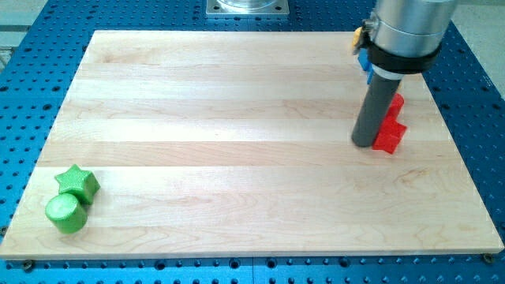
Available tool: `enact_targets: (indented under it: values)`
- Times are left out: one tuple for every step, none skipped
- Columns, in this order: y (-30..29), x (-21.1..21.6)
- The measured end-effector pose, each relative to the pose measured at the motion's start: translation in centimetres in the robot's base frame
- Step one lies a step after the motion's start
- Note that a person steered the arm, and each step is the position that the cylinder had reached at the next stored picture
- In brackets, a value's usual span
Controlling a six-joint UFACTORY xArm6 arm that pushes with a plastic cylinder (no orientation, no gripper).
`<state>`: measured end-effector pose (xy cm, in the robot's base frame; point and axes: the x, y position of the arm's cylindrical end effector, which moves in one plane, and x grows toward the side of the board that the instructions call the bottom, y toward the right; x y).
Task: Move the red star below the red circle
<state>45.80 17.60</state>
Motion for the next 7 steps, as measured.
enact_targets:
  values:
    - [-2.8,0.2]
    - [-1.8,4.4]
    - [2.0,4.7]
    - [4.3,4.1]
    - [4.9,3.0]
    - [3.2,2.8]
    - [1.4,2.8]
